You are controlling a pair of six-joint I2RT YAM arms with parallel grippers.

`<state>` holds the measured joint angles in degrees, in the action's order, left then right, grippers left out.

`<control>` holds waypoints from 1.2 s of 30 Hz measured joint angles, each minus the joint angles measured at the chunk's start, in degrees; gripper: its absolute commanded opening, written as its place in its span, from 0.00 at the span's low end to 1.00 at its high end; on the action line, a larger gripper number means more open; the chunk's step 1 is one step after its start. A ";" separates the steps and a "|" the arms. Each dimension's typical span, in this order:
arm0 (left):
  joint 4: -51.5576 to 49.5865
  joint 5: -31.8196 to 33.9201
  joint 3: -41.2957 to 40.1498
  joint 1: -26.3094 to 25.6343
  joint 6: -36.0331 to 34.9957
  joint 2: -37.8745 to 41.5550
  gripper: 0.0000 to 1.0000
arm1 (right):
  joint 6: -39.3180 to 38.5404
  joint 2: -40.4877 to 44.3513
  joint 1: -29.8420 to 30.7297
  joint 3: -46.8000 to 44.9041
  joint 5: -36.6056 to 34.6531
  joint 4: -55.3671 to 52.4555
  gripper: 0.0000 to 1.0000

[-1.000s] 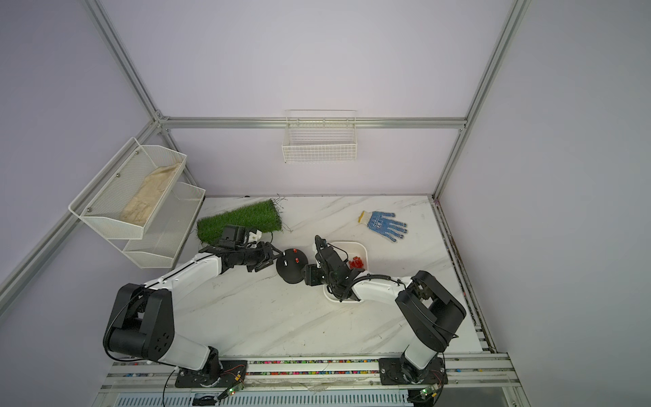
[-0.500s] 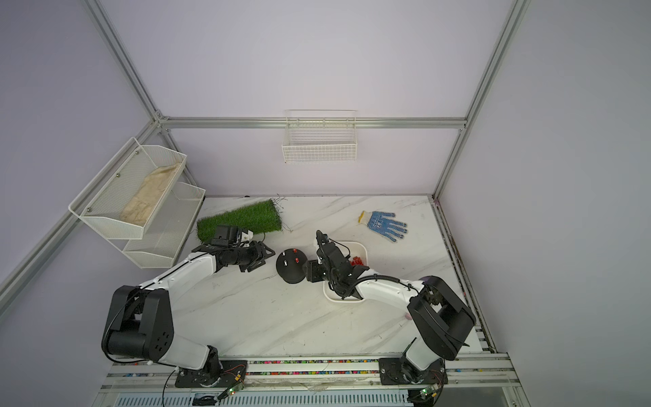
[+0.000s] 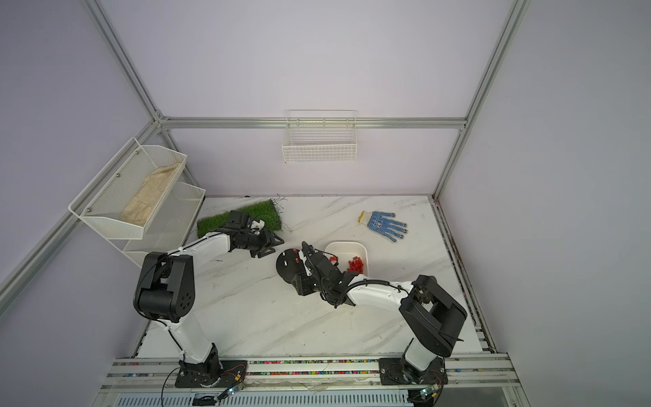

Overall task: Cover the protruding screws with screw protection sleeves
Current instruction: Adjust the plastic shell at the center of the board.

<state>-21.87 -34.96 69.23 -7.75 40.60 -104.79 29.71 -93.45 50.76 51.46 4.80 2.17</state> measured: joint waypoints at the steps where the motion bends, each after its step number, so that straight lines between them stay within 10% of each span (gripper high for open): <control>1: 0.00 -0.52 0.48 -0.33 -0.26 -0.74 0.59 | 0.07 -0.83 0.15 0.00 0.24 0.17 0.53; 36: 7.58 -2.73 -13.05 -2.47 0.33 10.62 0.55 | 4.31 -5.51 -3.02 1.62 -1.09 -0.52 0.52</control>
<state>-14.28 -37.69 56.18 -10.22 40.93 -94.17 34.02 -98.96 47.75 53.08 3.70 1.65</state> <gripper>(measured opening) 0.555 0.524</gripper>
